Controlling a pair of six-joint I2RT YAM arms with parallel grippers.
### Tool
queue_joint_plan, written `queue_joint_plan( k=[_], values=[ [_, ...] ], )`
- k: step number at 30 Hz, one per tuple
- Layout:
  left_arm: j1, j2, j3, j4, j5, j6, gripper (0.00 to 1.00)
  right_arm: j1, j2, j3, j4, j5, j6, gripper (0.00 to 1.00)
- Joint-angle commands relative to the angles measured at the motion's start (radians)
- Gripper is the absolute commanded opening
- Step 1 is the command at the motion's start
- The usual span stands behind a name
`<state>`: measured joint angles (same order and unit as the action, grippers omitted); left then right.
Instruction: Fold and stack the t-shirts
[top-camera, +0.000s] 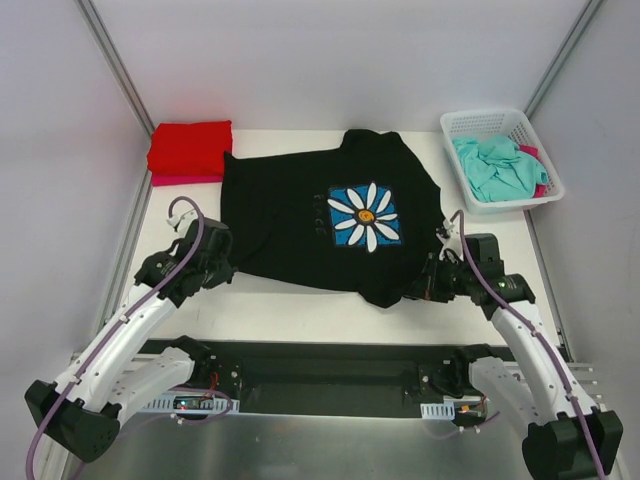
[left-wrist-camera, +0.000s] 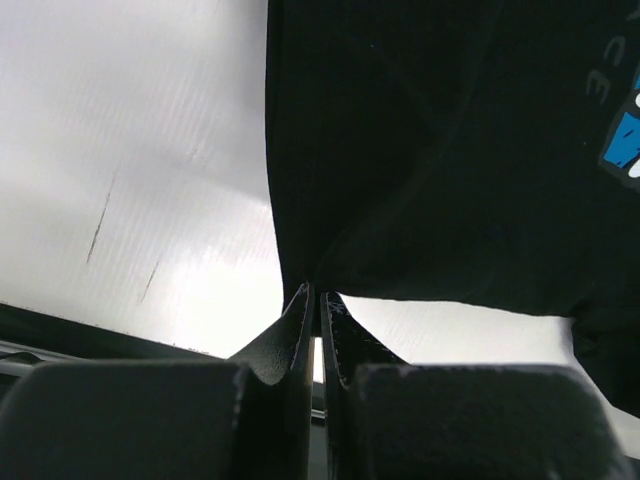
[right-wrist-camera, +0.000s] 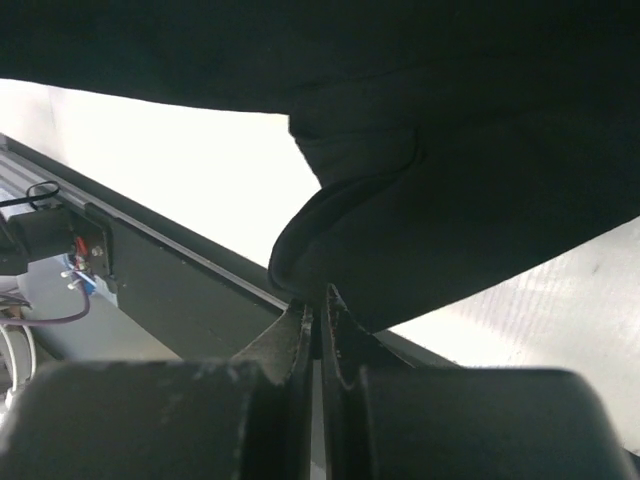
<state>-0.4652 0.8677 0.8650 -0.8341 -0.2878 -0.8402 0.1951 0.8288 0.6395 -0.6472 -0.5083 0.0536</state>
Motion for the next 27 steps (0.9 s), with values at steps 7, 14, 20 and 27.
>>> queue_joint_plan(
  k=[7, 14, 20, 27],
  values=[
    [-0.015, -0.122, -0.109, -0.092, 0.088, -0.051, 0.0, 0.128, -0.336, -0.115, -0.224, 0.047, 0.189, 0.01],
    [-0.015, -0.206, -0.113, -0.19, 0.108, -0.066, 0.0, 0.132, -0.505, -0.092, -0.42, 0.125, 0.209, 0.11],
    [-0.015, -0.239, -0.02, -0.278, 0.111, -0.071, 0.14, 0.133, -0.491, 0.009, -0.467, 0.139, 0.247, 0.44],
    [-0.015, -0.121, 0.198, -0.261, 0.073, -0.048, 0.57, 0.133, -0.298, 0.259, -0.321, 0.175, 0.249, 0.77]
  ],
)
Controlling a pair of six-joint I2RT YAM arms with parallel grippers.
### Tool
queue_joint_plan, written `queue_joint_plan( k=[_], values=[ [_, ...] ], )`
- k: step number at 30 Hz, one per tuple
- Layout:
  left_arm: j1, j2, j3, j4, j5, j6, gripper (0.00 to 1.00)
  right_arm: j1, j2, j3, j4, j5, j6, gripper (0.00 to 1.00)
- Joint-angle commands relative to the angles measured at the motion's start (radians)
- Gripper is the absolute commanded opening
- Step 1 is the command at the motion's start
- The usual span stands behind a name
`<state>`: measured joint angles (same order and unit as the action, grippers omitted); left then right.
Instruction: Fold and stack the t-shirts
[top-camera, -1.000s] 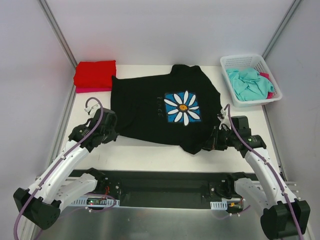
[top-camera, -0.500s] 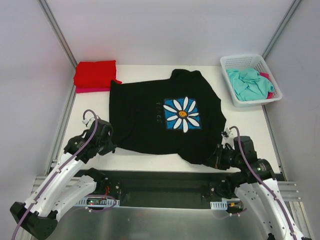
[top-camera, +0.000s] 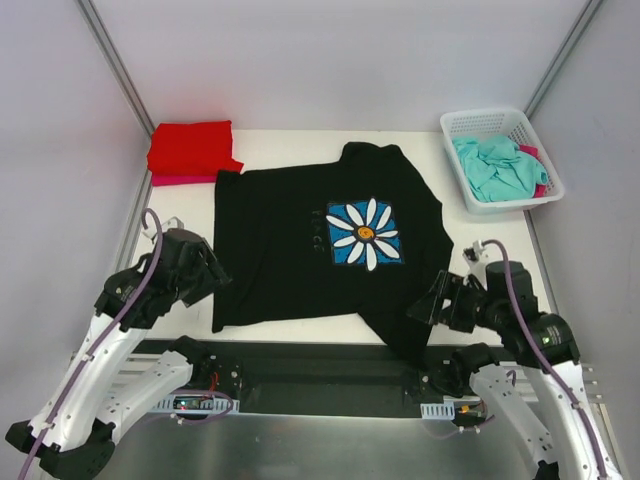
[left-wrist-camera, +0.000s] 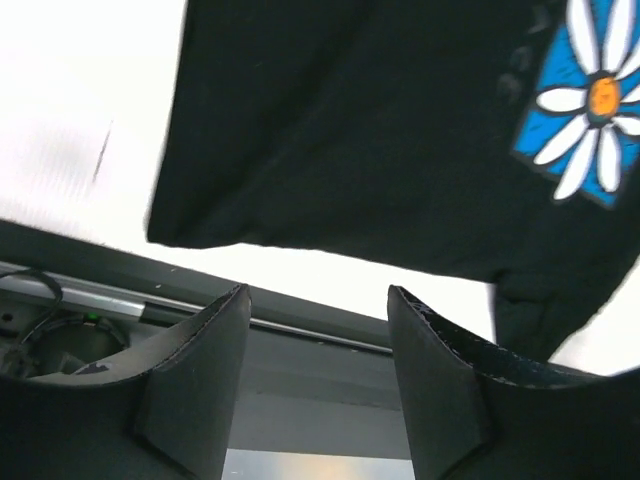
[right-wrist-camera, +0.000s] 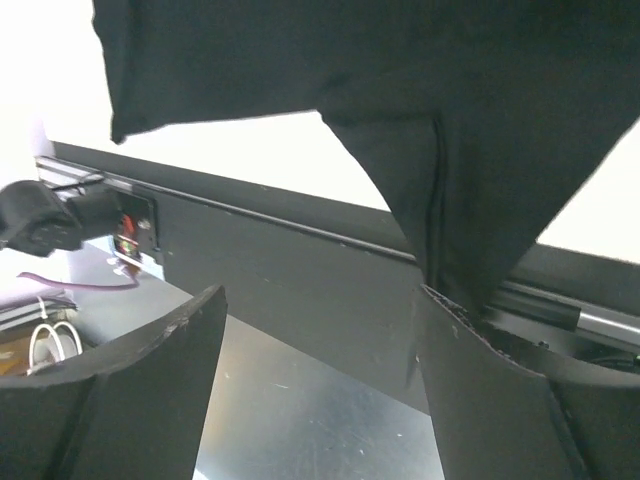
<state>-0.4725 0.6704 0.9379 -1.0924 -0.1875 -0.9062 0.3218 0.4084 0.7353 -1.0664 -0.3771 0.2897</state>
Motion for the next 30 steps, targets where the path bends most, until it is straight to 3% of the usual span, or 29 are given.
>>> queue_joint_plan(
  k=[1, 5, 9, 16, 20, 23, 25, 28, 29, 30],
  values=[
    [-0.008, 0.095, 0.175, 0.008, -0.053, 0.027, 0.6, 0.003, 0.151, 0.197, 0.112, 0.05, -0.013, 0.77],
    [-0.008, 0.175, 0.223, 0.095, -0.099, 0.061, 0.63, 0.005, 0.289, 0.295, 0.195, 0.07, -0.058, 0.75],
    [-0.008, 0.205, 0.156, 0.283, -0.067, 0.101, 0.63, 0.005, 0.421, 0.329, 0.289, 0.099, -0.08, 0.73],
    [-0.008, 0.294, 0.055, 0.426, -0.012, 0.124, 0.62, -0.001, 0.529, 0.237, 0.456, 0.144, -0.083, 0.7],
    [-0.008, 0.389, 0.065, 0.581, -0.03, 0.182, 0.61, -0.067, 0.673, 0.315, 0.589, 0.104, -0.092, 0.57],
    [-0.008, 0.444, 0.104, 0.69, -0.033, 0.219, 0.61, -0.098, 0.797, 0.436, 0.64, 0.081, -0.101, 0.55],
    [-0.006, 0.483, 0.145, 0.719, -0.033, 0.23, 0.61, -0.11, 0.878, 0.504, 0.645, 0.058, -0.113, 0.47],
    [-0.008, 0.575, 0.174, 0.761, -0.003, 0.23, 0.6, -0.118, 1.026, 0.593, 0.651, 0.0, -0.113, 0.19],
    [-0.008, 0.618, 0.171, 0.776, 0.008, 0.224, 0.6, -0.118, 1.082, 0.596, 0.68, -0.017, -0.107, 0.01],
    [-0.008, 0.635, 0.151, 0.819, 0.017, 0.217, 0.59, -0.118, 1.105, 0.589, 0.695, -0.034, -0.101, 0.01]
  ],
)
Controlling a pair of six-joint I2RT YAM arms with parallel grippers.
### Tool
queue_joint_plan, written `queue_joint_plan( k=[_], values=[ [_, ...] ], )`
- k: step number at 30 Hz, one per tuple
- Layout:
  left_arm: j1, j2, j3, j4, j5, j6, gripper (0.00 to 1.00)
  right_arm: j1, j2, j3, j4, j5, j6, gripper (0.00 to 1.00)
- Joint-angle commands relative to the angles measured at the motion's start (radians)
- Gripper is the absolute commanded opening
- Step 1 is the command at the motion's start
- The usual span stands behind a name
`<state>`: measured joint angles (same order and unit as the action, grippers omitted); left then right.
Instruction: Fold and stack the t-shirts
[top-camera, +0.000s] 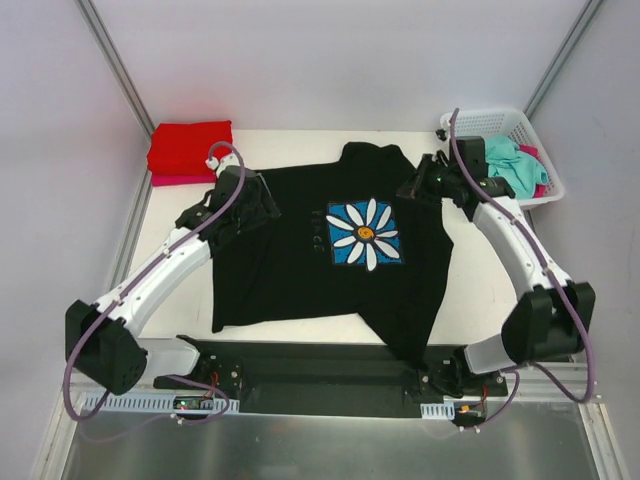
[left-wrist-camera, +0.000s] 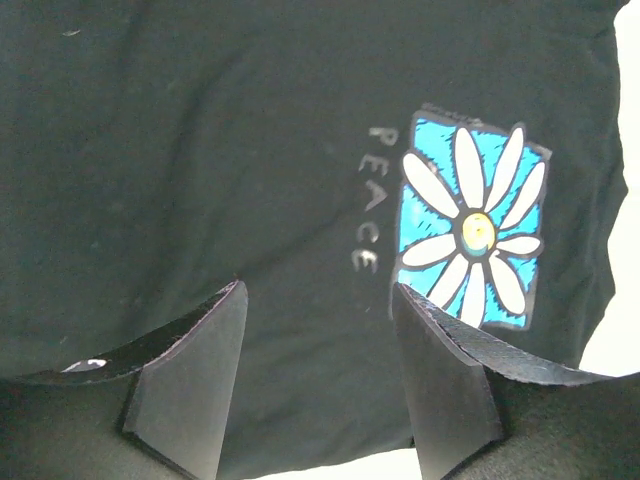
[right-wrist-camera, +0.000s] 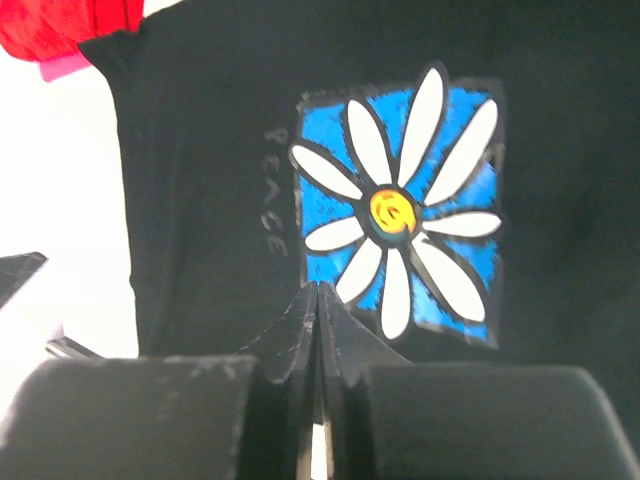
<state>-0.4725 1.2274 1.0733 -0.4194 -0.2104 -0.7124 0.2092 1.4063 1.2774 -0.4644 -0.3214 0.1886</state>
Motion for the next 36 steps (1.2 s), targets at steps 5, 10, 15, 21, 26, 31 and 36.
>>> queue_joint_plan(
  k=[5, 10, 15, 21, 26, 31, 36],
  values=[
    [-0.008, 0.141, -0.042, 0.223, 0.036, -0.013, 0.34, 0.001, 0.233, 0.016, 0.101, -0.084, 0.005, 0.01],
    [-0.008, 0.205, -0.044, 0.185, -0.043, -0.021, 0.12, 0.028, 0.336, 0.043, 0.001, 0.005, -0.049, 0.01],
    [-0.002, 0.274, -0.03, 0.13, -0.11, -0.032, 0.0, 0.029, 0.368, 0.014, -0.049, 0.086, -0.083, 0.01],
    [0.003, 0.319, -0.064, 0.122, -0.086, -0.065, 0.0, 0.027, 0.367, -0.041, -0.074, 0.162, -0.113, 0.01],
    [-0.001, 0.313, -0.088, 0.12, -0.006, -0.075, 0.0, 0.03, 0.309, -0.11, -0.088, 0.091, -0.112, 0.01],
    [-0.025, 0.252, -0.131, 0.085, 0.003, -0.082, 0.0, 0.059, 0.104, -0.303, -0.06, 0.01, -0.083, 0.01],
    [-0.038, 0.207, -0.197, 0.079, 0.025, -0.098, 0.0, 0.119, -0.087, -0.444, -0.092, -0.002, -0.031, 0.01]
  ],
)
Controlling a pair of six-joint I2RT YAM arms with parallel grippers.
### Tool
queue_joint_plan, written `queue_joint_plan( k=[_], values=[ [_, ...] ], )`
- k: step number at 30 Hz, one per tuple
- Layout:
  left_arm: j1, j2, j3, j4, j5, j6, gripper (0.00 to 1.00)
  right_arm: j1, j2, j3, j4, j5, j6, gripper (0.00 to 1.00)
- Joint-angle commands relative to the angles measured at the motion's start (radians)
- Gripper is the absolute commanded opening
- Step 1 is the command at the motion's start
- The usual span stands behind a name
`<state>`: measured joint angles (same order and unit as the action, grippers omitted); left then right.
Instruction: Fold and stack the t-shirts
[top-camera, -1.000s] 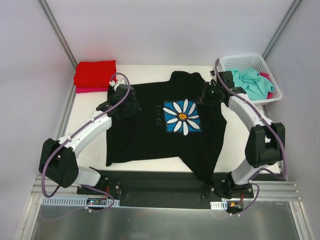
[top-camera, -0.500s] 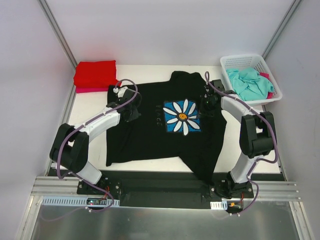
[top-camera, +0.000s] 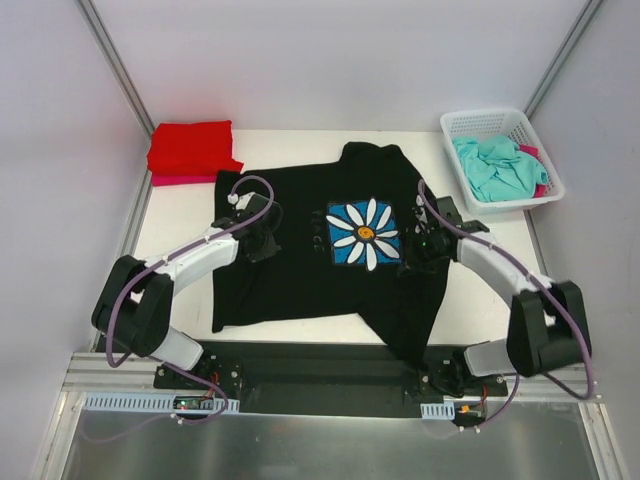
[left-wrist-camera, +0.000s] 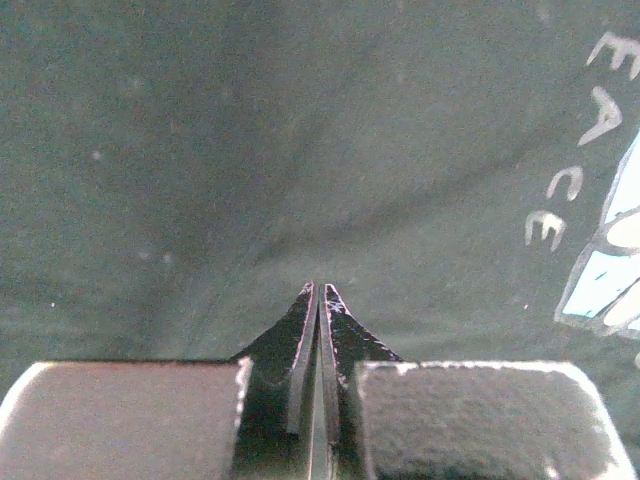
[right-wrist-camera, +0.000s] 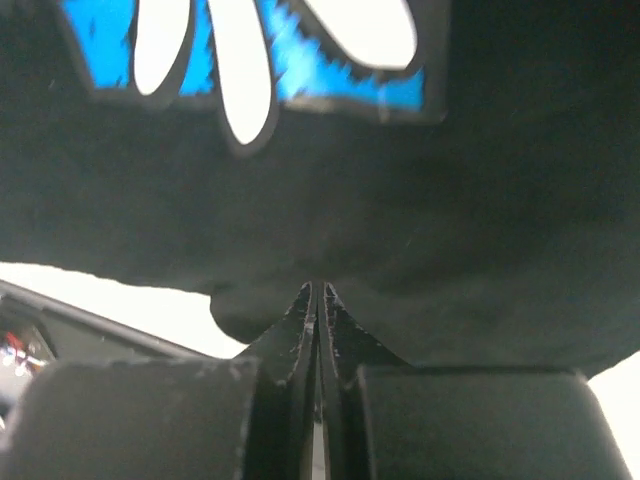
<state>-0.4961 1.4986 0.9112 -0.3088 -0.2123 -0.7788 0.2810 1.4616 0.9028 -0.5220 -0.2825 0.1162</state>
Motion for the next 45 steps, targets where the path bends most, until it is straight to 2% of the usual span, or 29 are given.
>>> queue_joint_plan(
  k=[1, 9, 15, 26, 27, 31, 33, 45],
  values=[
    [-0.019, -0.08, -0.041, -0.032, 0.027, -0.036, 0.0, 0.058, -0.202, -0.088, -0.05, -0.038, 0.049, 0.01],
    [-0.041, -0.135, -0.034, -0.058, 0.021, -0.028, 0.0, 0.2, -0.365, -0.228, -0.096, 0.039, 0.123, 0.01],
    [-0.053, -0.153, -0.02, -0.073, 0.011, -0.025, 0.0, 0.208, -0.321, -0.246, -0.082, 0.094, 0.109, 0.01],
    [-0.056, -0.173, -0.017, -0.096, -0.004, -0.022, 0.0, 0.208, -0.221, -0.258, -0.012, 0.101, 0.079, 0.02],
    [-0.056, -0.175, -0.015, -0.096, -0.004, -0.022, 0.0, 0.208, -0.222, -0.258, -0.012, 0.101, 0.073, 0.11],
    [-0.056, -0.182, -0.015, -0.102, -0.004, -0.025, 0.0, 0.208, -0.227, -0.265, -0.012, 0.1, 0.068, 0.17],
    [-0.056, -0.182, -0.012, -0.102, -0.004, -0.025, 0.0, 0.208, -0.227, -0.266, -0.012, 0.094, 0.071, 0.24],
    [-0.056, -0.173, -0.005, -0.107, -0.007, -0.027, 0.0, 0.21, -0.208, -0.314, 0.03, 0.052, 0.083, 0.19]
  ],
)
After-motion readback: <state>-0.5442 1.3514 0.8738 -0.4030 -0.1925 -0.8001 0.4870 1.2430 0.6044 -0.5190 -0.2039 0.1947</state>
